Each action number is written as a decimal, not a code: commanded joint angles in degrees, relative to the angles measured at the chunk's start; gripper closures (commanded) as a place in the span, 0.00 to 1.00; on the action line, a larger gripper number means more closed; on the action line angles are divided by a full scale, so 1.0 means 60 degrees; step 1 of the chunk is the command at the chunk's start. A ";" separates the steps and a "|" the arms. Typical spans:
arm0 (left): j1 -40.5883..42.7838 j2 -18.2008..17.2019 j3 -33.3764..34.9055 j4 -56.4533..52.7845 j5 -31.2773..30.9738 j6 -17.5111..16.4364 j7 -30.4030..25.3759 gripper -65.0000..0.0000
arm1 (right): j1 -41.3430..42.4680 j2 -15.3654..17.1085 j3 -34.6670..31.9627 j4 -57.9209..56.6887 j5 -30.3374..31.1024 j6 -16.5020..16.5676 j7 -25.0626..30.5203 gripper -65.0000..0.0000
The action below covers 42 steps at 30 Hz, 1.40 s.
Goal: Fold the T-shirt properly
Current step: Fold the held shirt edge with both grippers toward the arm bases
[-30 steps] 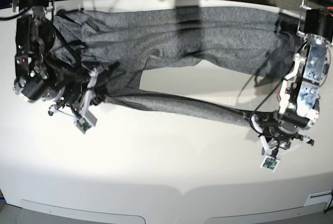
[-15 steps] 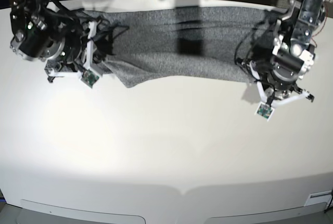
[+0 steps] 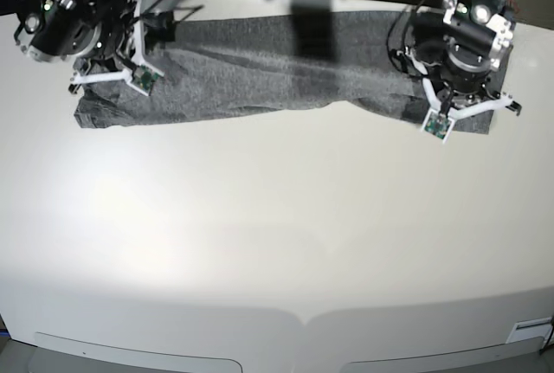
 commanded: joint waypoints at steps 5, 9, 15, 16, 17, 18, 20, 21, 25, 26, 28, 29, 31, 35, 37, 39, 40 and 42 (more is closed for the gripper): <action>0.0211 -0.0076 -0.0066 0.0131 0.0696 0.0095 -0.0466 1.00 | -0.0423 0.0127 0.0084 0.0160 -0.0040 0.0017 0.0368 1.00; 0.0204 -0.0076 -0.0066 -0.0095 0.0743 0.0127 -0.1009 1.00 | -0.0583 0.0124 0.0084 0.0160 -0.0044 0.0017 0.1086 1.00; -0.0229 -0.0044 -0.0066 -0.0608 0.0761 0.0131 -0.1781 1.00 | -0.0586 0.0127 0.0084 0.0131 -0.0313 -0.0572 0.2142 1.00; -0.0433 -0.0051 -0.0066 -0.0612 0.0754 0.0135 -0.1741 1.00 | -0.0590 0.0127 0.0084 0.0131 -0.0492 -0.0783 0.2368 1.00; -0.0627 -0.0051 -0.0066 -0.0612 0.0750 0.0135 -0.1738 1.00 | -0.0586 0.0124 0.0084 0.0131 -0.0608 -0.0943 0.2495 1.00; -0.0812 -0.0051 -0.0066 -0.0612 0.0750 0.0135 -0.1716 1.00 | -0.0586 0.0124 0.0084 0.0131 -0.0736 -0.1053 0.2539 1.00; -0.1093 -0.0051 -0.0066 -0.0612 0.0743 0.0164 -0.1479 1.00 | -0.0594 0.0127 0.0084 0.0131 -0.0761 -0.1056 0.2481 1.00; -0.1129 -0.0051 -0.0066 -0.0612 0.0743 0.0168 -0.1370 1.00 | -0.0597 0.0124 0.0084 0.0131 -0.0758 -0.1060 0.2426 1.00; -0.0838 -0.0047 -0.0066 -0.0845 0.0637 0.0168 -0.1501 1.00 | -0.0623 0.0098 0.0084 0.0131 -0.0747 -0.1053 0.2273 1.00; -0.0725 -0.0051 -0.0066 -0.1009 0.0645 0.0168 -0.1588 1.00 | -0.0623 0.0069 0.0080 0.0113 -0.0721 -0.1056 0.2269 1.00; -0.0561 -0.0047 -0.0066 -0.1508 0.0645 0.0171 -0.1781 1.00 | -0.0623 0.0073 0.0047 0.0018 -0.0718 -0.1056 0.2346 1.00; -0.0525 -0.0047 -0.0066 -0.1832 0.0645 0.0175 -0.1880 1.00 | -0.0623 0.0073 0.0047 -0.0051 -0.0718 -0.1056 0.2382 1.00; -0.0521 0.0011 -0.0066 -0.2535 0.0645 0.0273 -0.1960 1.00 | -0.0619 0.0076 0.0047 -0.0273 -0.0721 -0.1049 0.2495 1.00; -0.0532 0.0277 -0.0062 -0.3355 0.0761 0.0484 -0.1592 1.00 | -0.0619 0.0073 0.0047 -0.1009 -0.0718 -0.1049 0.2597 1.00; -0.0481 0.0361 -0.0062 -0.3388 0.0911 0.0488 -0.1399 1.00 | -0.0619 0.0073 0.0047 -0.1402 -0.0718 -0.1049 0.2641 1.00; -0.0481 0.0375 -0.0062 -0.3381 0.0991 0.0525 -0.1279 1.00 | -0.0619 0.0073 0.0047 -0.1672 -0.0718 -0.1049 0.2641 1.00; -0.0481 0.0375 -0.0062 -0.3377 0.1005 0.0525 -0.1191 1.00 | -0.0619 0.0073 0.0047 -0.1767 -0.0718 -0.1053 0.2641 1.00; -0.0481 0.0375 -0.0062 -0.3377 0.1002 0.0525 -0.1067 1.00 | -0.0616 0.0073 0.0047 -0.1905 -0.0710 -0.1053 0.2670 1.00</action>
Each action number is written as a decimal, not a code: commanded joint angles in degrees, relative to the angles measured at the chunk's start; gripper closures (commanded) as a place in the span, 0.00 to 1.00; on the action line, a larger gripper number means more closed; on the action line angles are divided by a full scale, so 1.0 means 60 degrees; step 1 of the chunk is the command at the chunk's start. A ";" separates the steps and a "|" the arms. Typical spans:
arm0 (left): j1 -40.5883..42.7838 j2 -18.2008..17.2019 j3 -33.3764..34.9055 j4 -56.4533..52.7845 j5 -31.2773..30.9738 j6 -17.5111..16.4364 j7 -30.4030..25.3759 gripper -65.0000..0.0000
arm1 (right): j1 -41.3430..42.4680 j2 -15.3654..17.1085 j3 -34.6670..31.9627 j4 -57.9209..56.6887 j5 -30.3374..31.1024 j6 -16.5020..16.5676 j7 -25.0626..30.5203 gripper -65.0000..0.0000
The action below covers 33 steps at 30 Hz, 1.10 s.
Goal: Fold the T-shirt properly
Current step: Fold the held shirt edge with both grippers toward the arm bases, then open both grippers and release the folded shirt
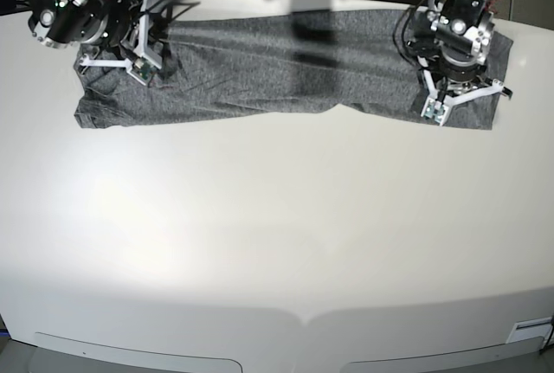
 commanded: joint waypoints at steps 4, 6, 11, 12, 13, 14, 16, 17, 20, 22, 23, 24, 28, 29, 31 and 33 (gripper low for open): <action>-0.0022 -0.0109 -0.0062 0.0131 0.0178 0.0109 0.0215 1.00 | 0.0011 0.0018 0.0066 0.0018 0.0270 -0.0011 0.0062 1.00; -0.0022 -0.0106 -0.0062 0.0131 0.0175 0.0109 0.0215 1.00 | 0.0015 -0.0219 0.0066 0.0018 0.0266 -0.0011 0.0080 1.00; -0.0025 -0.0106 -0.0062 0.0131 0.0175 0.0288 0.0171 1.00 | 0.0033 -0.1027 0.0066 0.0018 0.0273 -0.0007 0.0098 0.95; -0.0025 -0.0106 -0.0062 0.0131 0.0178 0.0397 0.0171 1.00 | 0.0033 -0.1217 0.0066 0.0018 0.0273 -0.0007 0.0127 0.95; -0.0025 -0.0106 -0.0062 0.0131 0.0182 0.0481 0.0164 1.00 | 0.0033 -0.1399 0.0066 0.0018 0.0266 -0.0007 0.0153 0.95; -0.0025 -0.0106 -0.0062 0.0131 0.0182 0.0495 0.0160 1.00 | 0.0033 -0.1563 0.0066 0.0018 0.0266 -0.0007 0.0149 0.95; -0.0025 -0.0106 -0.0062 0.0127 0.0178 0.0492 0.0087 1.00 | 0.0029 -0.1818 0.0066 0.0018 0.0266 -0.0007 0.0135 0.95; -0.0025 -0.0106 -0.0062 0.0127 0.0182 0.0495 0.0047 1.00 | 0.0029 -0.1905 0.0066 0.0018 0.0262 -0.0007 0.0102 0.92; -0.0025 -0.0106 -0.0062 0.0127 0.0299 0.0492 -0.0047 1.00 | 0.0033 -0.2025 0.0066 0.0018 0.0259 -0.0007 0.0091 0.75; -0.0025 -0.0109 -0.0062 0.0127 0.0619 0.0492 -0.0044 1.00 | 0.0033 -0.2022 0.0069 0.0018 0.0259 -0.0007 0.0186 0.66; -0.0025 -0.0109 -0.0062 0.0127 0.0820 0.0495 -0.0044 1.00 | 0.0036 -0.2018 0.0069 0.0018 0.0255 -0.0007 0.0251 0.61; -0.0025 -0.0109 -0.0062 0.0127 0.0929 0.0495 -0.0044 1.00 | 0.0033 -0.2022 0.0069 0.0018 0.0259 -0.0007 0.0313 0.57; -0.0022 -0.0109 -0.0062 0.0127 0.0994 0.0499 -0.0047 1.00 | 0.0062 -0.2022 0.0069 0.0146 0.0408 -0.0011 0.0335 0.53; -0.0022 -0.0109 -0.0062 0.0127 0.0994 0.0499 -0.0047 1.00 | 0.0091 -0.2025 0.0069 0.0233 0.0699 -0.0007 0.0368 0.53; -0.0025 -0.0109 -0.0062 0.0127 0.0991 0.0499 -0.0058 1.00 | 0.0197 -0.2055 0.0069 0.0353 0.1333 0.0000 0.0634 0.53; -0.0022 -0.0109 -0.0062 0.0124 0.0940 0.0506 -0.0189 1.00 | 0.0423 -0.2237 0.0069 0.0295 0.1362 0.0007 0.1140 0.53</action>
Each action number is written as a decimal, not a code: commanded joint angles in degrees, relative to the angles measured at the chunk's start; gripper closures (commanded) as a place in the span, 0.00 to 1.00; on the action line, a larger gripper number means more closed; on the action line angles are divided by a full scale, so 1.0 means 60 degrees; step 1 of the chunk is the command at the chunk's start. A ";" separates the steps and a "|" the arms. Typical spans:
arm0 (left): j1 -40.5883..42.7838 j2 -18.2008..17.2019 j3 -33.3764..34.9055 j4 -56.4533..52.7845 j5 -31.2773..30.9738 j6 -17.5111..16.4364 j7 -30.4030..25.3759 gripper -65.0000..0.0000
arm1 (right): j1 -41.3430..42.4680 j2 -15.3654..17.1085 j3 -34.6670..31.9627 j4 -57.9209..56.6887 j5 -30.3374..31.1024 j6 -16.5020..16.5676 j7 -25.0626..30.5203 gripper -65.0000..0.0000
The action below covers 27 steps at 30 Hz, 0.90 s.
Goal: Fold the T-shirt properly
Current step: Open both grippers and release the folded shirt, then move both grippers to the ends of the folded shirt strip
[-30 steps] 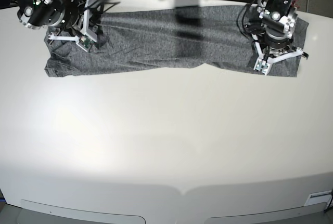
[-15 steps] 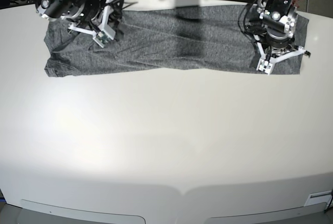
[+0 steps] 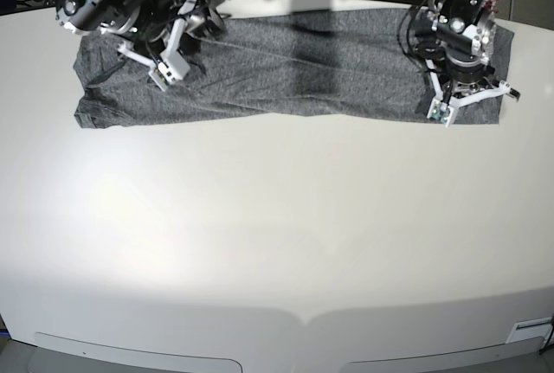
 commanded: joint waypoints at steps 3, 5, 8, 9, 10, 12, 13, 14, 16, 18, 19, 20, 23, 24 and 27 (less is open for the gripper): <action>-0.0051 -0.0080 -0.0058 0.0069 -0.0419 0.0240 -0.0481 1.00 | 0.0594 -0.0794 0.0051 -0.0452 -0.0674 0.0033 0.0736 0.53; -0.0051 -0.0022 -0.0058 0.0018 -0.0579 0.0240 -0.0634 1.00 | 0.1035 -0.1384 0.0051 -0.1169 -0.0871 0.0040 0.0801 0.53; -0.0051 0.0073 -0.0058 0.0015 -0.0576 0.0244 -0.0652 1.00 | 0.1676 -0.1916 0.0047 -0.2401 -0.1443 0.0098 0.0743 0.53; -0.0051 0.0073 -0.0058 0.0011 -0.0576 0.0240 -0.0667 1.00 | 0.1869 -0.2011 0.0047 -0.2812 -0.1683 0.0098 0.0710 0.53; -0.0051 0.0073 -0.0058 -0.0004 -0.0576 0.0244 -0.0772 1.00 | 0.2047 -0.2055 0.0047 -0.3224 -0.1843 0.0095 0.0707 0.53; -0.0051 0.0076 -0.0058 -0.0087 -0.0579 0.0244 -0.1191 1.00 | 0.2397 -0.2044 0.0055 -0.4003 -0.1876 0.0091 0.0696 0.53; -0.0062 0.0076 -0.0058 -0.0160 -0.0579 0.0240 -0.1406 1.00 | 0.2554 -0.2044 0.0066 -0.4342 -0.1916 0.0091 0.0699 0.53; -0.0084 0.0076 -0.0058 -0.0248 -0.0594 0.0244 -0.1541 1.00 | 0.2710 -0.2044 0.0066 -0.4634 -0.2025 0.0091 0.0707 0.53; -0.0259 0.0076 -0.0058 -0.0506 -0.0787 0.0244 -0.1621 1.00 | 0.2998 -0.2044 0.0066 -0.5147 -0.2091 0.0091 0.0732 0.53; -0.0550 0.0087 -0.0058 -0.0994 -0.0954 0.0244 -0.1778 1.00 | 0.3253 -0.2047 0.0066 -0.5541 -0.2091 0.0047 0.0736 0.53; -0.0772 0.0109 -0.0058 -0.1308 -0.1016 0.0244 -0.1836 1.00 | 0.3373 -0.2047 0.0066 -0.5705 -0.2091 0.0007 0.0736 0.53; -0.1002 0.0164 -0.0058 -0.1672 -0.1013 0.0240 -0.1872 1.00 | 0.3490 -0.2047 0.0066 -0.5847 -0.2095 -0.0055 0.0732 0.53; -0.1796 0.0328 -0.0058 -0.2892 -0.1016 0.0240 -0.1960 1.00 | 0.3646 -0.2044 0.0066 -0.6014 -0.2503 -0.0277 0.0732 0.53; -0.2069 0.0379 -0.0058 -0.3315 -0.1016 0.0240 -0.2011 1.00 | 0.3654 -0.2036 0.0066 -0.6011 -0.2630 -0.0321 0.0732 0.53; -0.2838 0.0535 -0.0058 -0.4382 -0.1020 0.0237 -0.2317 1.00 | 0.3661 -0.1916 0.0066 -0.6014 -0.2696 -0.0452 0.0732 0.53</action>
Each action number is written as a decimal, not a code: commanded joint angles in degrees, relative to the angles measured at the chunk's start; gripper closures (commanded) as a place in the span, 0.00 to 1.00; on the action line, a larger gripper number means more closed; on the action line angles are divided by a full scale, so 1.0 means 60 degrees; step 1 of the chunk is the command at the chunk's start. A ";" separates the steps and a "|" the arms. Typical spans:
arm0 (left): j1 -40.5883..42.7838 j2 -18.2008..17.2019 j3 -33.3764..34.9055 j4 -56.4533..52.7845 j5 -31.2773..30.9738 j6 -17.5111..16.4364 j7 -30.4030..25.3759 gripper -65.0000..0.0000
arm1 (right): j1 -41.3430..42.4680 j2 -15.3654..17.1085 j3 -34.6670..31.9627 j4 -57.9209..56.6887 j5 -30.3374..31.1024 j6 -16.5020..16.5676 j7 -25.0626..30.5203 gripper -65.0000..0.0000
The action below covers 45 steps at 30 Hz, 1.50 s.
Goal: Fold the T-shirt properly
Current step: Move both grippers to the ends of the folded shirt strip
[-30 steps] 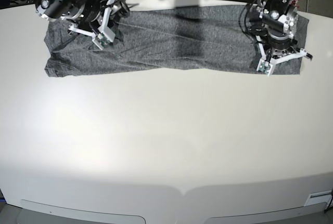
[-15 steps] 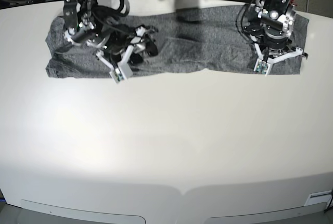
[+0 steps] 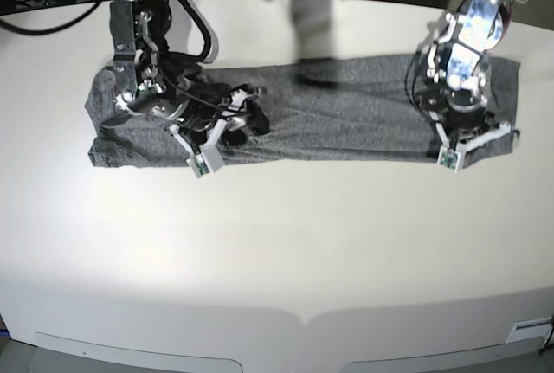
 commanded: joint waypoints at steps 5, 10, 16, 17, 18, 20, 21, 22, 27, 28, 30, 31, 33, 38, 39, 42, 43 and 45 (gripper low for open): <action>-0.1126 -0.0015 -0.0044 -0.0444 -0.0208 -0.0080 0.0525 1.00 | -0.0142 0.0164 0.0044 -0.0200 -0.0882 -0.0758 -0.1078 0.53; -0.1745 -0.0018 -0.0044 -0.0244 -0.0171 -0.0087 0.1683 1.00 | -0.0138 0.0168 0.0044 -0.0204 -0.0863 -0.0758 -0.1126 0.53; -0.1767 -0.0025 -0.0044 0.0583 0.0557 -0.0084 0.2390 1.00 | -0.0138 0.0168 0.0044 -0.0200 -0.0860 -0.0758 -0.1147 0.53; -0.1774 -0.0022 -0.0044 0.0696 0.0750 -0.0084 0.2521 1.00 | -0.0138 0.0168 0.0044 -0.0204 -0.0860 -0.0758 -0.1169 0.53; -0.1770 -0.0022 -0.0044 0.0801 0.0882 -0.0084 0.2623 1.00 | -0.0138 0.0168 0.0044 -0.0200 -0.0860 -0.0758 -0.1169 0.53; -0.1767 -0.0022 -0.0044 0.0943 0.0925 -0.0080 0.2707 1.00 | -0.0138 0.0168 0.0044 -0.0200 -0.0860 -0.0758 -0.1169 0.53; -0.1767 -0.0022 -0.0044 0.0965 0.0922 -0.0080 0.2747 1.00 | -0.0138 0.0168 0.0044 -0.0200 -0.0860 -0.0754 -0.1169 0.53; -0.1767 -0.0022 -0.0044 0.0969 0.0922 -0.0080 0.2816 1.00 | -0.0138 0.0168 0.0044 -0.0200 -0.0860 -0.0754 -0.1169 0.53; -0.1763 -0.0095 -0.0044 0.0969 0.0940 -0.0080 0.3337 0.77 | -0.0138 0.0168 0.0044 -0.0200 -0.0860 -0.0754 -0.1173 0.53; -0.1763 -0.0135 -0.0044 0.0969 0.0940 -0.0076 0.3424 0.75 | -0.0138 0.0168 0.0044 -0.0200 -0.0860 -0.0754 -0.1177 0.53; -0.1759 -0.0270 -0.0044 0.0969 0.0940 -0.0076 0.3697 0.75 | -0.0138 0.0168 0.0044 -0.0200 -0.0863 -0.0754 -0.1177 0.53; -0.1763 -0.0350 -0.0044 0.0969 0.0943 -0.0076 0.3894 0.75 | -0.0138 0.0168 0.0044 -0.0200 -0.0863 -0.0754 -0.1177 0.53; -0.1763 -0.0594 -0.0044 0.0969 0.0943 -0.0076 0.4084 0.75 | -0.0138 0.0168 0.0044 -0.0200 -0.0860 -0.0754 -0.1177 0.53; -0.1763 -0.1373 -0.0044 0.0969 0.0940 0.0259 0.4269 0.75 | -0.0138 0.0168 0.0044 -0.0200 -0.0860 -0.0754 -0.1177 0.53; -0.1763 -0.1537 -0.0044 0.0969 0.0933 0.0291 0.4382 0.75 | -0.0138 0.0168 0.0044 -0.0200 -0.0860 -0.0754 -0.1177 0.53; -0.1763 -0.1949 -0.0044 0.0969 0.0922 0.0550 0.4670 0.75 | -0.0138 0.0168 0.0044 -0.0200 -0.0860 -0.0754 -0.1177 0.53; -0.1763 -0.2058 -0.0044 0.0969 0.0903 0.0692 0.4696 0.75 | -0.0135 0.0168 0.0044 -0.0200 -0.0860 -0.0754 -0.1177 0.53; -0.1763 -0.2171 -0.0044 0.0987 0.0882 0.0962 0.4688 0.75 | -0.0138 0.0164 0.0044 -0.0200 -0.0856 -0.0754 -0.1173 0.53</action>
